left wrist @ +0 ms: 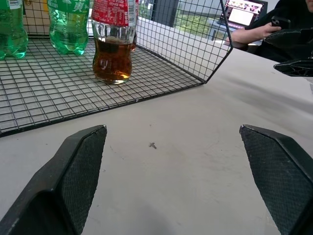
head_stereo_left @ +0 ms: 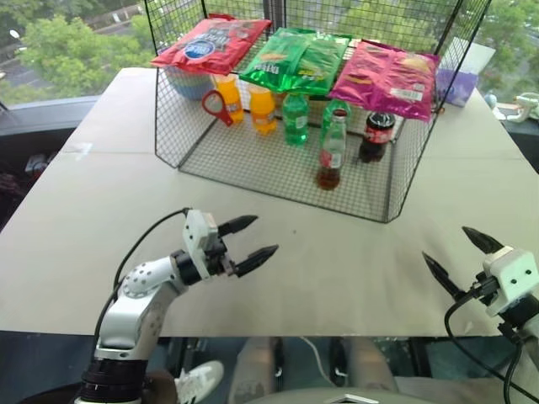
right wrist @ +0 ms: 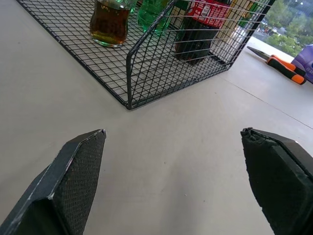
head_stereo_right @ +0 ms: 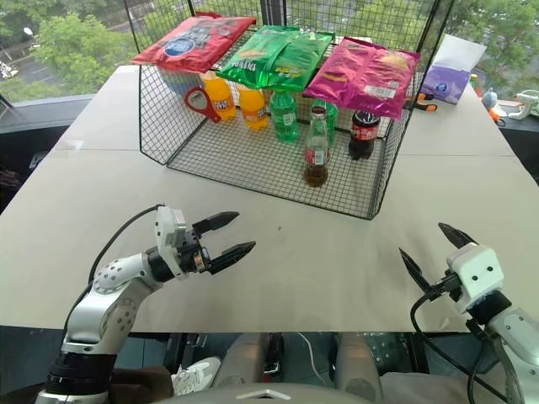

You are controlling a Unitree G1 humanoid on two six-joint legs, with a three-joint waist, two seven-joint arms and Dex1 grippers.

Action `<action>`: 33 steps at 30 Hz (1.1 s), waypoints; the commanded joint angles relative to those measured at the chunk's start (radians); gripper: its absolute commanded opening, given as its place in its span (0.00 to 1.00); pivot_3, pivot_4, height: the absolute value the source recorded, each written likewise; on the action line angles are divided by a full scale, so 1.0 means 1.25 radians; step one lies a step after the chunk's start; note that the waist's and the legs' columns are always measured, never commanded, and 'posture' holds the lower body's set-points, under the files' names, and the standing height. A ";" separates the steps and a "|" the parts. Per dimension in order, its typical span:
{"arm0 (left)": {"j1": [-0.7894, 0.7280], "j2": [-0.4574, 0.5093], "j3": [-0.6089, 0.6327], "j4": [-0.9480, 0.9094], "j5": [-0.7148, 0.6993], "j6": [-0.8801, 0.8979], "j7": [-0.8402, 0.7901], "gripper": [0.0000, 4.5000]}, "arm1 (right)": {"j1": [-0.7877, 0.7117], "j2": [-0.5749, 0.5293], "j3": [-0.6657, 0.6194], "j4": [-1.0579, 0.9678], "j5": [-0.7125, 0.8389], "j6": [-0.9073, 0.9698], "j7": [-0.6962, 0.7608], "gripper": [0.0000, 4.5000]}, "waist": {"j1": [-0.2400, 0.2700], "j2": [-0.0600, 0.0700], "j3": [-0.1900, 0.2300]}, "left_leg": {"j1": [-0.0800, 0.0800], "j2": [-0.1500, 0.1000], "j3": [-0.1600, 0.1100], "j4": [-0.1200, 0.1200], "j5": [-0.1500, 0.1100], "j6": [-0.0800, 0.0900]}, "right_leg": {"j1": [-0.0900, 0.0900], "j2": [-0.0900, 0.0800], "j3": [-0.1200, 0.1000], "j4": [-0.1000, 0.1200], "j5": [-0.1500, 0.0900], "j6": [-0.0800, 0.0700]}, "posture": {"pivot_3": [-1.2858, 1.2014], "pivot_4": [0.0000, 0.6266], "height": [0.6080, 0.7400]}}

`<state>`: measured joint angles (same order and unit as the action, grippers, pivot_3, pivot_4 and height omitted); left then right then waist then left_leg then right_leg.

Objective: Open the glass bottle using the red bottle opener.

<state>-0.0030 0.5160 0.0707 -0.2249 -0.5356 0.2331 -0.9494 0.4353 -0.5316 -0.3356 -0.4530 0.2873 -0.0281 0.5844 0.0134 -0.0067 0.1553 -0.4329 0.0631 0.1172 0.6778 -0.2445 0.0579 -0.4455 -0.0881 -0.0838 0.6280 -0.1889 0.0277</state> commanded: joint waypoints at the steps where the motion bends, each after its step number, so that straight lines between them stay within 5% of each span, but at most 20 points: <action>1: -0.018 -0.012 0.031 0.007 -0.017 -0.015 0.015 1.00 | 0.003 0.006 -0.025 -0.031 0.036 -0.039 0.022 0.99 | 0.000 0.000 0.000 | 0.000 0.000 0.000 0.000 0.000 0.000 | 0.000 0.000 0.000 0.000 0.000 0.000 | 0.52 0.24 0.91; 13: -0.243 -0.055 0.165 0.207 -0.006 0.050 0.270 1.00 | -0.077 0.018 0.098 -0.367 0.219 0.018 0.011 0.99 | 0.002 -0.002 0.002 | 0.001 0.000 -0.001 0.002 0.002 0.003 | 0.002 0.001 -0.001 0.001 0.000 0.000 | 0.52 0.24 0.91; 33: -0.633 -0.016 0.132 0.580 0.123 0.041 0.323 1.00 | -0.161 0.005 0.127 -0.430 0.214 0.138 -0.078 0.99 | 0.001 -0.007 0.003 | 0.000 -0.004 -0.004 0.003 0.003 0.004 | 0.005 0.001 -0.003 0.000 0.001 0.000 | 0.52 0.24 0.91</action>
<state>-0.7498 0.4785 0.2319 0.4715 -0.3981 0.3189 -0.5393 0.2305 -0.5224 -0.1704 -0.9496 0.5548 0.1505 0.4920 0.0151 -0.0153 0.1585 -0.4325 0.0578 0.1123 0.6814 -0.2411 0.0624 -0.4389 -0.0868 -0.0880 0.6279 -0.1882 0.0273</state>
